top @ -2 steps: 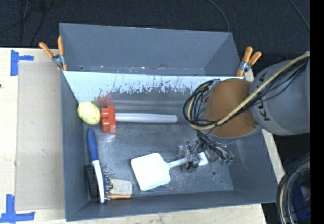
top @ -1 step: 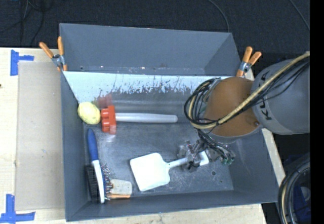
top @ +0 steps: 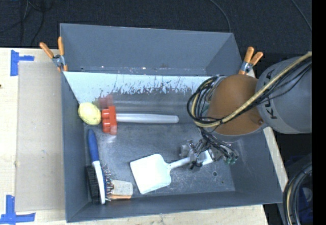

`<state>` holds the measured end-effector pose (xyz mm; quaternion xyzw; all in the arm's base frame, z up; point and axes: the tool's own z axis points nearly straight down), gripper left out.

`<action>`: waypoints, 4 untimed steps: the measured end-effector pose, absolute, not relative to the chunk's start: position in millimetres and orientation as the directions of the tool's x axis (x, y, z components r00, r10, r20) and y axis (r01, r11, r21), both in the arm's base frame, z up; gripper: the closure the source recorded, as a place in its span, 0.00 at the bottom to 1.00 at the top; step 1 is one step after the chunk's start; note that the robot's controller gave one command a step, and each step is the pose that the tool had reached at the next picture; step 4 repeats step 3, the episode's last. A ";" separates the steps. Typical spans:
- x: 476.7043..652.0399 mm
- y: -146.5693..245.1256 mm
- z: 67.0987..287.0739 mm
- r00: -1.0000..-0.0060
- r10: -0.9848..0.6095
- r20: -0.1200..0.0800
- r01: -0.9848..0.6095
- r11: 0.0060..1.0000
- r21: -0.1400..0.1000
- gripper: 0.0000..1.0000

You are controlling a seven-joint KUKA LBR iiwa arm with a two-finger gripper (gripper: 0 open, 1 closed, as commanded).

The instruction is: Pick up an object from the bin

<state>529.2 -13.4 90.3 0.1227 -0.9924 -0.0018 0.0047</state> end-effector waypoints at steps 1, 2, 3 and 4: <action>528.9 -13.2 120.0 -0.970 -0.243 0.010 -0.243 0.970 0.005 1.00; 531.4 -13.3 140.4 -0.970 -0.242 0.001 -0.242 0.970 0.002 1.00; 530.8 -13.0 146.4 -0.970 -0.242 0.003 -0.242 0.970 0.003 1.00; 530.8 -13.0 146.4 -0.970 -0.242 0.003 -0.242 0.970 0.003 1.00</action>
Offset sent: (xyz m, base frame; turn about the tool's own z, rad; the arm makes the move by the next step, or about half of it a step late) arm 0.0000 0.0000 0.0000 0.0000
